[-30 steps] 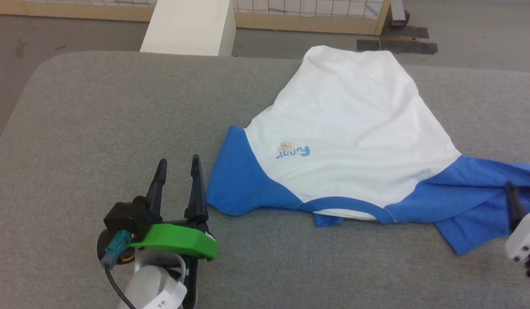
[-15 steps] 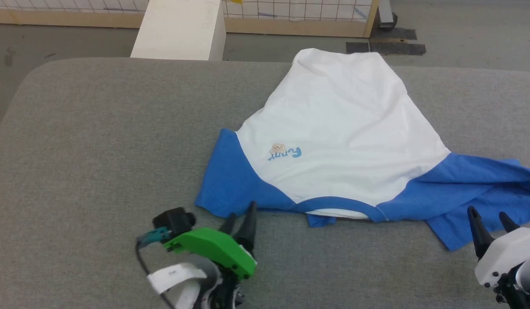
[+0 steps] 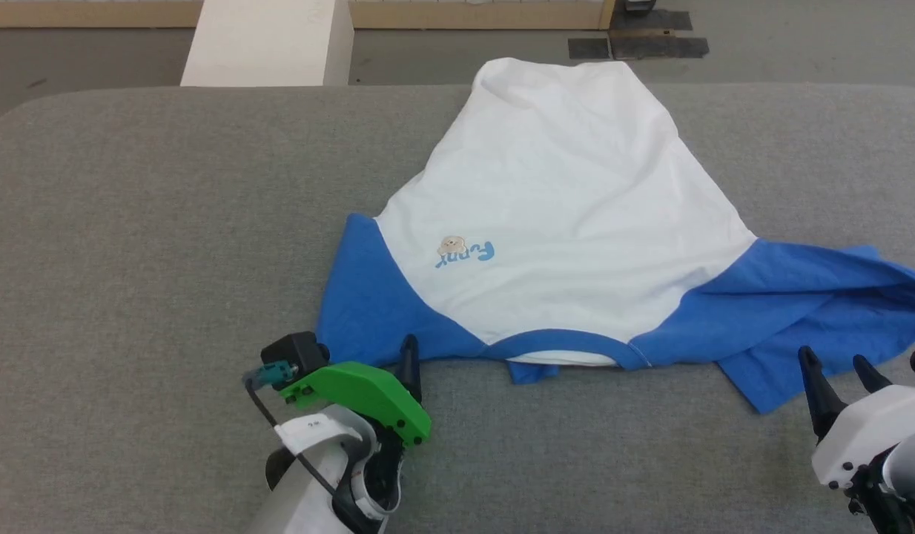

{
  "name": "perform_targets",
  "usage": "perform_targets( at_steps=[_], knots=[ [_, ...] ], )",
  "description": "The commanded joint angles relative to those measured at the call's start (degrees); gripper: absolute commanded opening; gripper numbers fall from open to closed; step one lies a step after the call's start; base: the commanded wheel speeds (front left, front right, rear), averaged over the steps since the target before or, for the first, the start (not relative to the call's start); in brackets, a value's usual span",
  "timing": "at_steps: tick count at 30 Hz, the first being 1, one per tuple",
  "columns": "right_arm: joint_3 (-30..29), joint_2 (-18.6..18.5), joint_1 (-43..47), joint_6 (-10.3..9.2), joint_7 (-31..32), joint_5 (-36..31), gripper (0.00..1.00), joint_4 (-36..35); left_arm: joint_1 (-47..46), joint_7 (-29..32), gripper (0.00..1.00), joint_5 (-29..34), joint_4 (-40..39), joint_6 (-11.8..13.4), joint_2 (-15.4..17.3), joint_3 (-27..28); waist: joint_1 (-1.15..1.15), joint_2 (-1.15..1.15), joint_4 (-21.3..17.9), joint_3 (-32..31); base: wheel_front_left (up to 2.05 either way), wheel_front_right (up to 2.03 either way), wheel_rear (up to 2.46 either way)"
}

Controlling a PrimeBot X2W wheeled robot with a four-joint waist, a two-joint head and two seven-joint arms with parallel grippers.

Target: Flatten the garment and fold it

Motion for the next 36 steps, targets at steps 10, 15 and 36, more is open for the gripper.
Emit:
perform_targets(
  at_steps=[10, 15, 36],
  knots=[
    [0.0, -0.2, -1.4, -0.08, -1.0, -0.4, 1.00, 0.3, -1.9, 0.4, 0.00, 0.2, 4.3, -2.7, 0.7, -1.1, 0.00, 0.00, 0.0, 0.5, 0.00, 0.00, 0.00],
    [-0.1, -0.2, -1.1, -0.08, -0.9, -0.8, 1.00, 0.4, -1.5, -1.5, 0.00, 0.8, 1.0, -2.6, 2.8, 0.1, 0.00, 0.00, 1.6, -0.2, 0.00, 0.00, 0.00],
    [11.4, -0.3, 1.1, -0.08, 4.3, 4.0, 1.00, 2.7, 6.6, -2.0, 0.00, 1.0, -11.2, 2.6, 7.7, 2.4, 0.00, 0.00, 5.3, -0.9, 0.00, 0.00, 0.00]
  ],
)
